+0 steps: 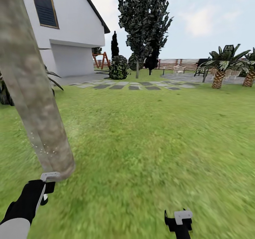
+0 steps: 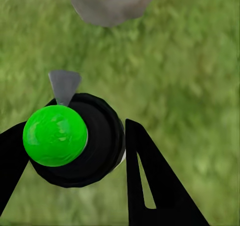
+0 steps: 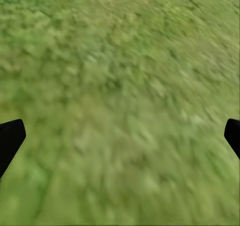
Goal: In the garden, pick up the pesticide atomizer on the floor and spray pesticide onto both trees until each tree trunk is fully covered.
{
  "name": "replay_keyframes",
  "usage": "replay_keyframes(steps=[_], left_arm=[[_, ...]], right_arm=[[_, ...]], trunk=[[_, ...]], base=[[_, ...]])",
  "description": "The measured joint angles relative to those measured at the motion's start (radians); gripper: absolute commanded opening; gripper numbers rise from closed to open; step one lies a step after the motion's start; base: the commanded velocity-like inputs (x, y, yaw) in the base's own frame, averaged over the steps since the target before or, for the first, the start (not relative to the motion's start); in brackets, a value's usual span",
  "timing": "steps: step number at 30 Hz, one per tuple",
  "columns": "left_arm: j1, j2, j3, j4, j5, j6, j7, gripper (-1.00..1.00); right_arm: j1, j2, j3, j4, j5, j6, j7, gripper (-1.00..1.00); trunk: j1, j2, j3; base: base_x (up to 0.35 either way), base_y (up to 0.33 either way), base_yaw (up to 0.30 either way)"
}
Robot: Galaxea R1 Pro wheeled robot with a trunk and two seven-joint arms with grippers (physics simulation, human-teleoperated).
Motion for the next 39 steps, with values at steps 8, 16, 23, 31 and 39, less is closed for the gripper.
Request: replay_keyframes(steps=[8,16,23,31,39], left_arm=[[0.0,0.0,0.001,0.0,0.0,0.0,0.0,-1.0],[0.0,0.0,0.001,0.0,0.0,0.0,0.0,-1.0],[0.0,0.0,0.003,0.0,0.0,0.0,0.0,-1.0],[0.0,0.0,0.003,0.0,0.0,0.0,0.0,-1.0],[0.0,0.0,0.003,0.0,0.0,0.0,0.0,-1.0]], right_arm=[[0.0,0.0,0.0,0.0,0.0,-0.001,0.0,1.0],[0.0,-0.001,0.0,0.0,0.0,-0.001,0.0,1.0],[0.0,-0.002,0.0,0.0,0.0,-0.001,0.0,1.0],[0.0,-0.001,0.0,0.0,0.0,-0.001,0.0,1.0],[0.0,0.0,0.0,0.0,0.0,-0.001,0.0,1.0]], trunk=[[0.0,0.0,0.0],[0.0,0.0,0.0],[0.0,0.0,0.0],[0.0,0.0,0.0],[0.0,0.0,0.0]], base=[[0.238,-0.191,0.277],[0.205,-0.209,0.102],[0.177,-0.226,0.001],[0.115,-0.243,0.039],[0.092,-0.253,0.262]])
